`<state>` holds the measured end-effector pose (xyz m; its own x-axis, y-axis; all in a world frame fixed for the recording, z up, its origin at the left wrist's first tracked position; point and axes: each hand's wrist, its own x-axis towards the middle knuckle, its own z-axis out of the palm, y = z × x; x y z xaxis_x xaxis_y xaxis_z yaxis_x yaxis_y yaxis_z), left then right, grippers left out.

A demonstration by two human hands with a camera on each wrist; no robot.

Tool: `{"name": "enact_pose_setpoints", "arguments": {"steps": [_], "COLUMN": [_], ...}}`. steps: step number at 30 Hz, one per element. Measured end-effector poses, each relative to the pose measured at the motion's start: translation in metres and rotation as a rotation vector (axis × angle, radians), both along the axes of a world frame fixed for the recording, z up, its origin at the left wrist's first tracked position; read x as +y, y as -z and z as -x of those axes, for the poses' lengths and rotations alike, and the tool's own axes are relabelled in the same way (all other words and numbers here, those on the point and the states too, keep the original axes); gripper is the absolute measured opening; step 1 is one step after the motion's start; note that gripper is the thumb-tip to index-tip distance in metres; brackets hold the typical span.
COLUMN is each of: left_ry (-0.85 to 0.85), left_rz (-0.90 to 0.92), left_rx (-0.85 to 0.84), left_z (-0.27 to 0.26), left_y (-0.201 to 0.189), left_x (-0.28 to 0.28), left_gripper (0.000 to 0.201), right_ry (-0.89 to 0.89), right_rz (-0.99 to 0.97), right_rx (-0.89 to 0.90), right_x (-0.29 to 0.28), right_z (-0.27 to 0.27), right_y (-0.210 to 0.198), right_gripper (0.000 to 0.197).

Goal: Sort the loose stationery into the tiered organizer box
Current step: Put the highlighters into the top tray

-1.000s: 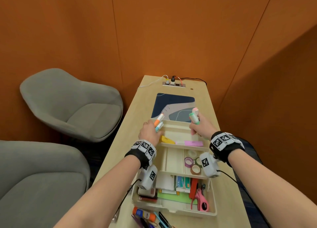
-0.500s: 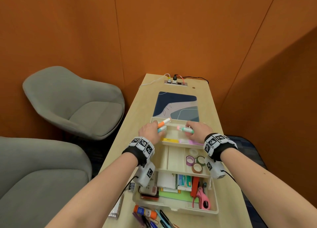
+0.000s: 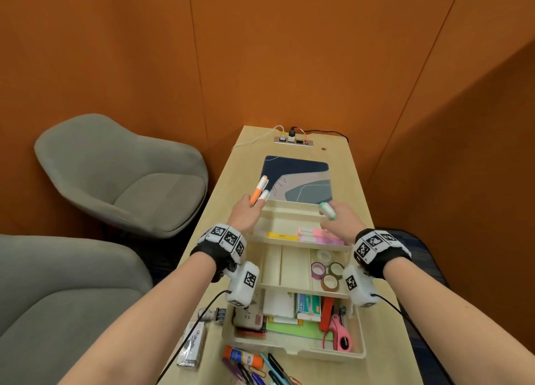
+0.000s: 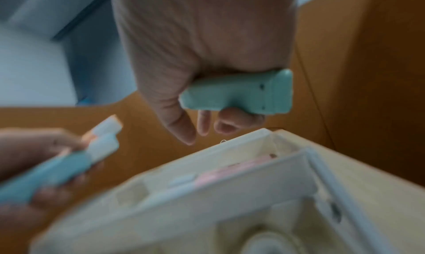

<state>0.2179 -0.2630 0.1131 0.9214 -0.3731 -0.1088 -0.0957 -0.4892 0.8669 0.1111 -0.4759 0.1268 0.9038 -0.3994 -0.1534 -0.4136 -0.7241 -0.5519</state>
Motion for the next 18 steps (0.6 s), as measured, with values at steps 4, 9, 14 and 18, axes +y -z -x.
{"name": "enact_pose_setpoints", "arguments": {"steps": [4, 9, 14, 18], "left_ry": [0.0, 0.076, 0.124, 0.105], "left_rz": [0.181, 0.476, 0.506, 0.396], "left_rx": [0.209, 0.454, 0.427, 0.32], "left_z": [0.003, 0.006, 0.014, 0.013], "left_y": [-0.008, -0.014, -0.017, -0.014], "left_x": [-0.003, -0.005, -0.002, 0.004], "left_gripper": [0.025, 0.023, 0.024, 0.024], "right_ry": [0.302, 0.247, 0.019, -0.164], "right_rz": [-0.618, -0.581, -0.31, -0.009], "right_rx": [-0.02, -0.067, -0.093, 0.03], "right_x": [0.002, 0.003, 0.003, -0.001], "right_z": [0.004, 0.001, 0.006, -0.001], "right_y": [-0.008, -0.012, -0.012, -0.009], "right_gripper": [0.01, 0.022, 0.028, 0.043]}}
